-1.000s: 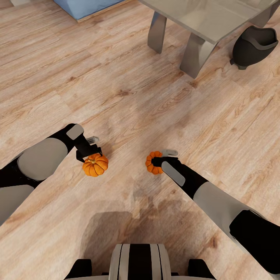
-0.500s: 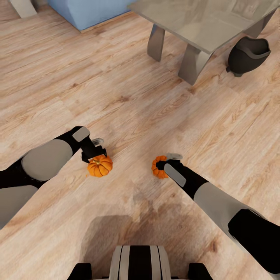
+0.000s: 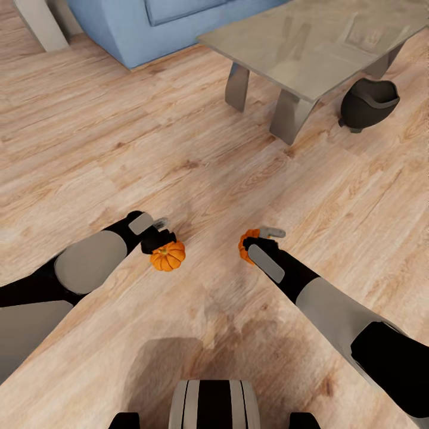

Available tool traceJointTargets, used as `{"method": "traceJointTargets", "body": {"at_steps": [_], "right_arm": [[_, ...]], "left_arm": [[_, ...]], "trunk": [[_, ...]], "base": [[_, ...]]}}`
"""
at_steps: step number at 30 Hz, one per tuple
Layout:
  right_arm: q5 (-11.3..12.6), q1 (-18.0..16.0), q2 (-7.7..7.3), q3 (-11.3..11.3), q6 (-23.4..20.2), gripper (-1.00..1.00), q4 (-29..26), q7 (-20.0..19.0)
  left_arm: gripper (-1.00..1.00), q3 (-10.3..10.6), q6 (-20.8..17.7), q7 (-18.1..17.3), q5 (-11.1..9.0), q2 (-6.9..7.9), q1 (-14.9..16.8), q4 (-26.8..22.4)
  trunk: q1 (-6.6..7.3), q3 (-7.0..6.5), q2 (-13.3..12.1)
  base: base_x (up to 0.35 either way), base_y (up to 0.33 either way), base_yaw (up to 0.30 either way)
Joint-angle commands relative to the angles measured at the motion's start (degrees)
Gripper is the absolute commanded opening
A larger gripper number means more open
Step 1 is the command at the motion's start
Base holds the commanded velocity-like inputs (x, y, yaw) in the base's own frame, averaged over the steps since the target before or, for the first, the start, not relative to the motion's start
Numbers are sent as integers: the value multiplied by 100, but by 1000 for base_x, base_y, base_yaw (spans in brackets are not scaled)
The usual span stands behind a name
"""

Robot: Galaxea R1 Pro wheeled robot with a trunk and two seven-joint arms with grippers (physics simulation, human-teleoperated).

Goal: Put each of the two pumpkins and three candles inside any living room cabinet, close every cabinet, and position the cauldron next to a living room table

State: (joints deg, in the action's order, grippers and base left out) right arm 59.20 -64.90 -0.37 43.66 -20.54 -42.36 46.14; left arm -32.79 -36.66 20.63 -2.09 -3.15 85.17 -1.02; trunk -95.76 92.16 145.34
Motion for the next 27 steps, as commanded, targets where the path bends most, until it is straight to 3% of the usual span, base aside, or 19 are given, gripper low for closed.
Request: {"method": "traceJointTargets", "body": {"at_steps": [1,4,8,11,14,16,18,21,27], "right_arm": [[41,-5,-4,17,-23,-100,-7,40],[44,-5,-15,13,68,-100,7,78],[64,4,-31,33,167,-100,25,149],[70,155,-50,38,115,-100,32,212],[68,388,-41,43,121,-100,41,651],[78,542,-20,50,209,-100,29,1246],[80,586,-14,53,340,-100,27,1410],[83,712,-6,59,593,-100,6,1533],[83,862,5,71,706,-100,-8,1515]], "left_arm": [[-100,-20,95,19,-23,-7,-55,-13],[-100,-18,825,-168,-15,-75,-391,-13],[-100,-17,1318,-384,-18,-105,-853,-13],[-100,-17,1790,-753,-19,-107,-1207,-13],[-100,-20,1929,-1123,-20,-107,-1523,-13],[-100,-24,2114,-1567,-20,-96,-1808,-13],[-100,-25,2294,-1757,-20,-85,-1933,-13],[-100,-25,2500,-1918,-16,-69,-2115,-13],[-100,-18,2577,-2288,-6,-78,-2241,-13]], "trunk": [[3,-20,0],[11,-86,-4],[21,-175,-9],[29,-241,-13],[37,-308,-17],[42,-352,-20],[47,-396,-23],[55,-463,-27],[70,-596,-35]], "base": [[0,0,0],[0,0,0],[0,0,0],[0,0,0],[0,0,0],[0,0,0],[0,0,0],[0,0,0],[0,0,0]]}}
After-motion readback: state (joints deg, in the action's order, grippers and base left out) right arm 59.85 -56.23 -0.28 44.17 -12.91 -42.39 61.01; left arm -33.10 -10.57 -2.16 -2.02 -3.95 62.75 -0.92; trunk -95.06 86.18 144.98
